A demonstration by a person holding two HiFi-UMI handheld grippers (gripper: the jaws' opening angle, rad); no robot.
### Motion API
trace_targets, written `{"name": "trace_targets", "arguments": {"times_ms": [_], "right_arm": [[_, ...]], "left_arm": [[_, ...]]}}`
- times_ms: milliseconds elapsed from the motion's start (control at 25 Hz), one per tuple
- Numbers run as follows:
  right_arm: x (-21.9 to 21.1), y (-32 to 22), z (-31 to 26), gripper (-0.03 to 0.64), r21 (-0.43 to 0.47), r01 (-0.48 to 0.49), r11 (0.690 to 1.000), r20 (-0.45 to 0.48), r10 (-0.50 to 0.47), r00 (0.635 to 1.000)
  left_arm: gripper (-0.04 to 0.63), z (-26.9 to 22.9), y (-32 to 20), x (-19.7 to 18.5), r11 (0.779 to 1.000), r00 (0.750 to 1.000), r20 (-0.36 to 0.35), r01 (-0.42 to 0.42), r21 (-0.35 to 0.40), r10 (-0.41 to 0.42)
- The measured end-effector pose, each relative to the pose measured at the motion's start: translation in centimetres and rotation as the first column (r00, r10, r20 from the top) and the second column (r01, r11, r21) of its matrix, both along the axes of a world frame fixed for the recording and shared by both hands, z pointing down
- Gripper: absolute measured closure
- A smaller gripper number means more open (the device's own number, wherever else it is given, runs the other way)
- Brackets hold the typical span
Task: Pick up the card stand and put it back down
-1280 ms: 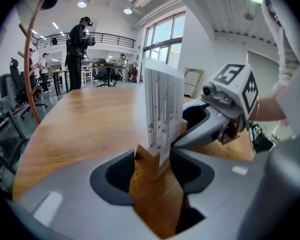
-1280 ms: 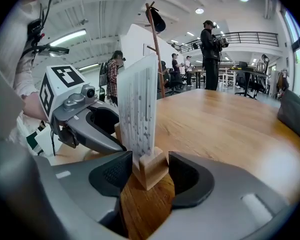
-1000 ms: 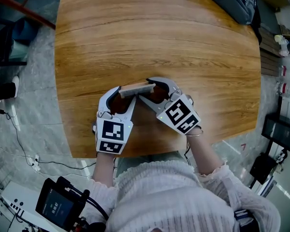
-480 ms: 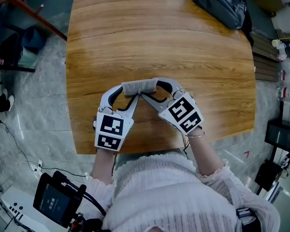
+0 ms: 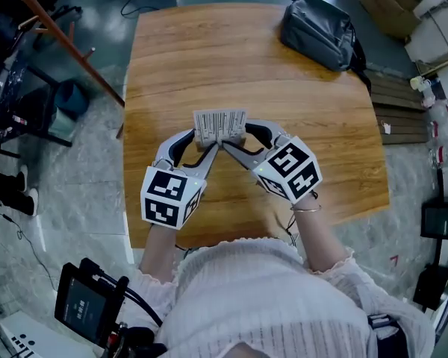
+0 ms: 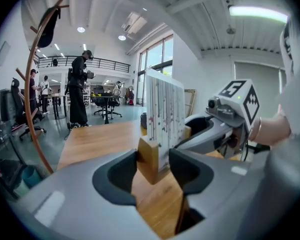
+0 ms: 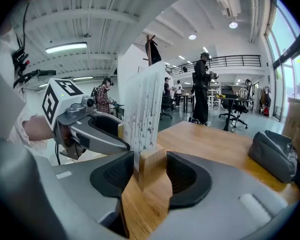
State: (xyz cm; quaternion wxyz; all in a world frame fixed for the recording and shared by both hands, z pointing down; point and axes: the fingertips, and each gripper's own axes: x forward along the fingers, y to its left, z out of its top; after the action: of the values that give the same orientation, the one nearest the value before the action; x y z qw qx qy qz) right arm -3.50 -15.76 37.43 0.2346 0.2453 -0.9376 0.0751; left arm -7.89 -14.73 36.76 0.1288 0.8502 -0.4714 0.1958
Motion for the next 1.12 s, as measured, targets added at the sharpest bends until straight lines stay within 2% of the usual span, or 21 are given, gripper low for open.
{"name": "trace_targets", "arguments": {"times_ms": [280, 760, 1120], "right_arm": [[1.0, -0.1, -2.8, 0.411, 0.04, -0.003, 0.999, 0.025, 0.002, 1.0], [1.6, 0.1, -3.2, 0.413, 0.014, -0.027, 1.0, 0.062, 0.026, 0.998], [1.8, 0.4, -3.0, 0.413, 0.012, -0.036, 0.999, 0.06, 0.035, 0.998]], "left_arm": [[0.393, -3.0, -0.2, 0.9, 0.998, 1.0, -0.009, -0.006, 0.064, 0.006], [0.393, -3.4, 0.1, 1.3, 0.995, 0.998, -0.054, -0.017, 0.096, 0.023], [0.393, -3.3, 0.2, 1.6, 0.996, 0.998, -0.064, -0.015, 0.088, 0.021]]}}
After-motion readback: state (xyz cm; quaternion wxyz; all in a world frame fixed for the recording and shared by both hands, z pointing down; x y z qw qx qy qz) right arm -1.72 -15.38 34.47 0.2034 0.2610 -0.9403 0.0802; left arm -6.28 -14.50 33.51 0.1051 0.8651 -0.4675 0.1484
